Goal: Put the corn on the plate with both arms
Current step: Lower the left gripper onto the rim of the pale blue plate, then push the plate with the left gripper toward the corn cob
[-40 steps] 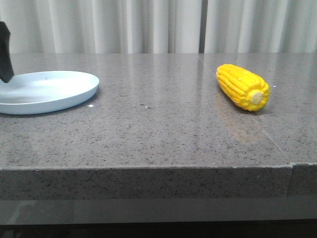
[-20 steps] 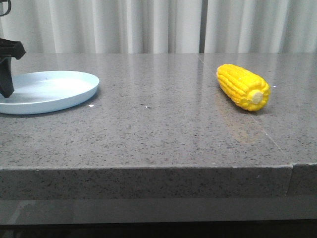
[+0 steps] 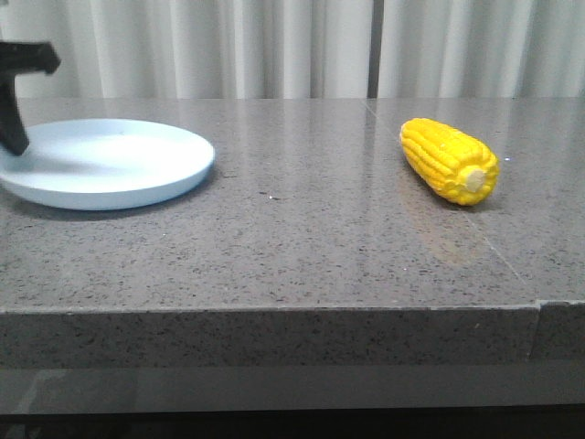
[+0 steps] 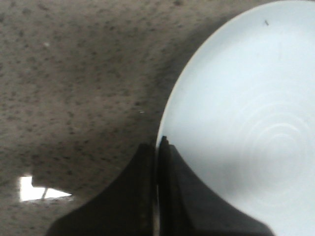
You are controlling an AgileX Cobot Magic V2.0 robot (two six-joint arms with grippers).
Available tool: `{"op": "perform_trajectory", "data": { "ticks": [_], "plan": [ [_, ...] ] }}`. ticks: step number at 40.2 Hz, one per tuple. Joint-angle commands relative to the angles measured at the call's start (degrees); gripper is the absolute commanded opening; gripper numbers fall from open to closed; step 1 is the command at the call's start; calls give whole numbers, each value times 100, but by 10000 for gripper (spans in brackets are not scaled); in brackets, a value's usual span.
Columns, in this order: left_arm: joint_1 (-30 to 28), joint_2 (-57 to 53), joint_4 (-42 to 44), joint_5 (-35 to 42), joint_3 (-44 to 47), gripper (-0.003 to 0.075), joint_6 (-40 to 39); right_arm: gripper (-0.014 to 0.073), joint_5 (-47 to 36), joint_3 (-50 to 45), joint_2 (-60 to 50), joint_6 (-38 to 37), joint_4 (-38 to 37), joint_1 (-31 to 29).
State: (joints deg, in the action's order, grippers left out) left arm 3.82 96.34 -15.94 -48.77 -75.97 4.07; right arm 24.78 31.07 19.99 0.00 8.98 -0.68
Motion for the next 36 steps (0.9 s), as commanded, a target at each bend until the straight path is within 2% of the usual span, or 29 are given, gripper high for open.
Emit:
{"op": "perform_trajectory", "data": {
  "ticks": [1,3,13,25,28,36],
  "plan": [
    [63,-382,-1025,33,-314,-20,358,654,-422,199,75,65,49,-27],
    [155,-382,-1340,-29,-412,-20,541,654,-422,199,75,65,49,-27],
    [773,-214,-1393,142,-447,-20,521,654,-422,199,75,65,49,-27],
    [974,185,-1422,147,-447,-14,464,654,-422,199,75,65,49,-27],
    [974,191,-1410,227,-447,28,464,654,-422,199,75,65,49,-27],
    [964,179,-1395,243,-477,246,464,654,-422,199,75,65,49,-27]
  ]
}}
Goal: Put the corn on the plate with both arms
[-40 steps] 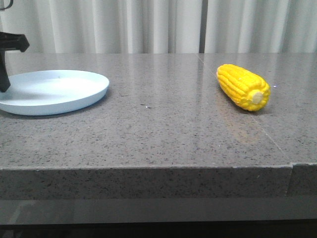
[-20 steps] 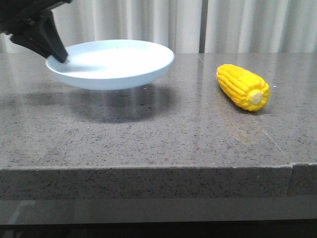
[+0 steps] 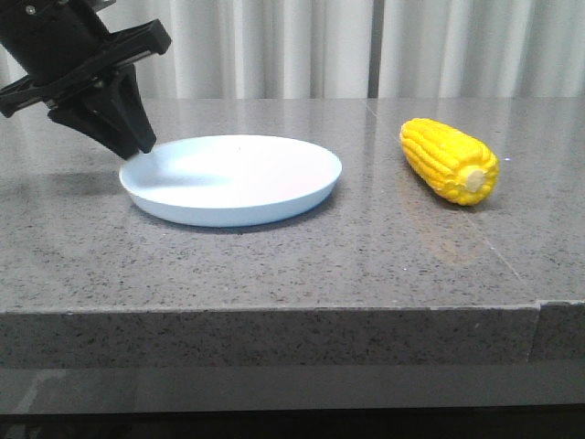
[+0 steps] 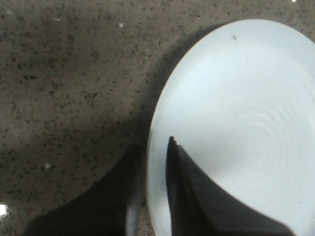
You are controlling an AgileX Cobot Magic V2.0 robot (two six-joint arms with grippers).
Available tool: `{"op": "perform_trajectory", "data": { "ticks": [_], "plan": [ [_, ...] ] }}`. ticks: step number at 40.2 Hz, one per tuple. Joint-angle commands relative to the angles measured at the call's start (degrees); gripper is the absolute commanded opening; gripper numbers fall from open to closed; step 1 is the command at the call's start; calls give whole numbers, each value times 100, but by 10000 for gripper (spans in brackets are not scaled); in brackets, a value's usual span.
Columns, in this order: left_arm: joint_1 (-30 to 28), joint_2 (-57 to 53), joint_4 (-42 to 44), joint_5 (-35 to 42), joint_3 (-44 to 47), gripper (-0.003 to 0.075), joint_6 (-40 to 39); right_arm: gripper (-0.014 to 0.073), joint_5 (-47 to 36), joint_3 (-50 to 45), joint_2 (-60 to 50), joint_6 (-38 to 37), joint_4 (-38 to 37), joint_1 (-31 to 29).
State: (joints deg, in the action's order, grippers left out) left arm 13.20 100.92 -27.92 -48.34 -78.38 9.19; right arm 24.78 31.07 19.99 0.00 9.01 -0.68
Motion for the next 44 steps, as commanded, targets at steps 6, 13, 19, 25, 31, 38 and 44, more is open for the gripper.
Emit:
{"op": "perform_trajectory", "data": {
  "ticks": [6,13,19,25,31,38,44],
  "plan": [
    [-192,-631,252,268,-285,253,-48,654,-422,199,75,65,46,-27],
    [-647,-1293,818,-67,-245,128,-61,654,-422,199,75,65,46,-27],
    [-920,-1989,1281,214,269,-19,-72,654,-422,199,75,65,46,-27],
    [-1004,-2958,1689,815,1275,-20,-252,654,-422,199,75,65,46,-27],
    [-1004,-3949,1956,1323,2241,-20,-359,654,-422,199,75,65,46,-27],
    [-836,-5376,2054,2337,3420,-20,-184,654,-422,199,75,65,46,-27],
    [-702,-6729,2209,2760,4197,-20,-184,654,-422,199,75,65,46,-27]
  ]
}}
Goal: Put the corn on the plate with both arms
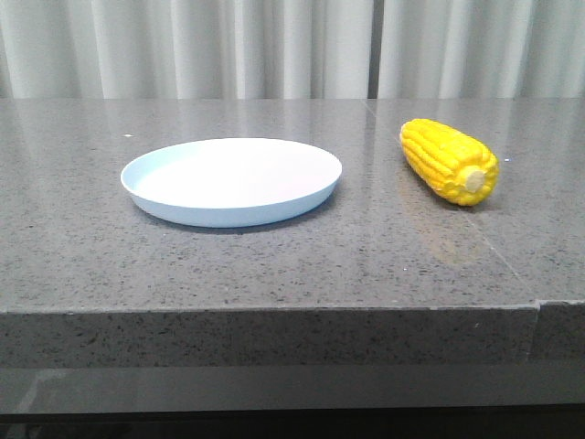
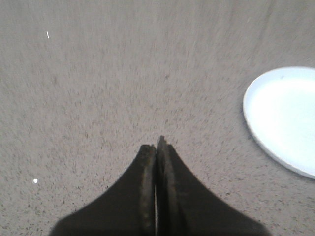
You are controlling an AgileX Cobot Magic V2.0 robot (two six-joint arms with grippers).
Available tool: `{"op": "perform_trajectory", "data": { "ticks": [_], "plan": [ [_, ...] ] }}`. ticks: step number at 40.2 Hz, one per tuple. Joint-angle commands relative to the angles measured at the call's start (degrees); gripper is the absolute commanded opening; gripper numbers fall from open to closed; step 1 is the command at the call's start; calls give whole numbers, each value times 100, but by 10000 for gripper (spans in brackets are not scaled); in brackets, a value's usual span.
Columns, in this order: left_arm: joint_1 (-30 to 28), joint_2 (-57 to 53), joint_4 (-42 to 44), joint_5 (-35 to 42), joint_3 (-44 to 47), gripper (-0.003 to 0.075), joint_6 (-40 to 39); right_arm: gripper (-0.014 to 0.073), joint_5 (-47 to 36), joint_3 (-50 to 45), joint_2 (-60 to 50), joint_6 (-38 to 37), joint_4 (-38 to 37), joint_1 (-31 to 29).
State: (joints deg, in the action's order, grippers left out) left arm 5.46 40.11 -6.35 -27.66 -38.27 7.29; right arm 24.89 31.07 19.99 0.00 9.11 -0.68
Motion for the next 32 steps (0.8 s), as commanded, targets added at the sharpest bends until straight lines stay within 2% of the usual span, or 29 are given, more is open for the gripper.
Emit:
{"op": "perform_trajectory", "data": {
  "ticks": [1,9,14,25,32],
  "plan": [
    [73,-891,52,727,303,-20,6,654,-432,199,75,65,36,-27],
    [73,-2247,52,1037,908,-20,6,654,-432,199,75,65,36,-27],
    [73,-2710,52,1026,1084,-20,6,654,-438,199,75,65,36,-27],
    [73,-2810,52,983,1135,-20,6,654,-482,221,172,65,36,-27],
    [73,-2810,52,983,1135,-20,6,654,34,718,1160,65,144,-27]
  ]
}}
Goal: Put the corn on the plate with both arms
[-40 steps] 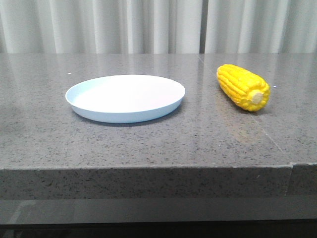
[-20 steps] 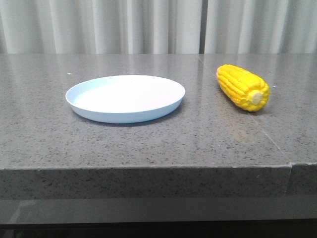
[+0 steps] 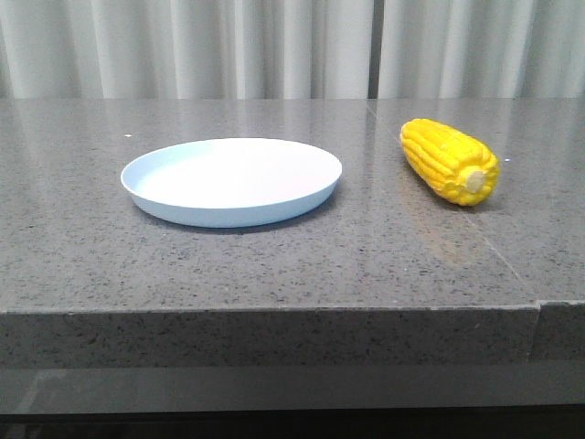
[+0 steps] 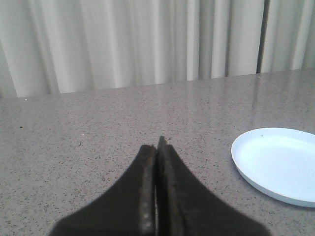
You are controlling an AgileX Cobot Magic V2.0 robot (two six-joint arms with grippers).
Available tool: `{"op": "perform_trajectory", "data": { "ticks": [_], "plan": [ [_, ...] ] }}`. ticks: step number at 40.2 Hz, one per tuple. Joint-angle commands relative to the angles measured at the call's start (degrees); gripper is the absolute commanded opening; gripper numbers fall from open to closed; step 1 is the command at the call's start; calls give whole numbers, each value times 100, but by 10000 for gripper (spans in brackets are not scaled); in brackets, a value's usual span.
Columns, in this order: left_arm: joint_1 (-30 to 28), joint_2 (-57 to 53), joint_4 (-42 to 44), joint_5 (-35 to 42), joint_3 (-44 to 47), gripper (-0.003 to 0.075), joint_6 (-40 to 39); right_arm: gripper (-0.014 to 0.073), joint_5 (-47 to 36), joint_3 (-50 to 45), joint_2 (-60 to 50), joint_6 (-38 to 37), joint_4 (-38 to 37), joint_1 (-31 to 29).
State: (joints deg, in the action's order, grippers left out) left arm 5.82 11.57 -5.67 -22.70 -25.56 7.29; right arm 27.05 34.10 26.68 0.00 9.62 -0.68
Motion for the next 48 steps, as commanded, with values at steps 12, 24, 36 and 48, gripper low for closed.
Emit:
{"op": "perform_trajectory", "data": {
  "ticks": [12,24,36,48],
  "plan": [
    [36,44,-17,488,-136,-20,6,654,940,1843,3256,76,1187,56],
    [36,44,-17,488,-136,-20,6,654,999,3177,5493,82,1286,955],
    [36,44,-17,488,-136,-20,6,650,1072,4010,6749,82,1291,1336],
    [36,44,-17,488,-136,-20,6,194,1131,4055,6767,82,1284,1336]
  ]
}}
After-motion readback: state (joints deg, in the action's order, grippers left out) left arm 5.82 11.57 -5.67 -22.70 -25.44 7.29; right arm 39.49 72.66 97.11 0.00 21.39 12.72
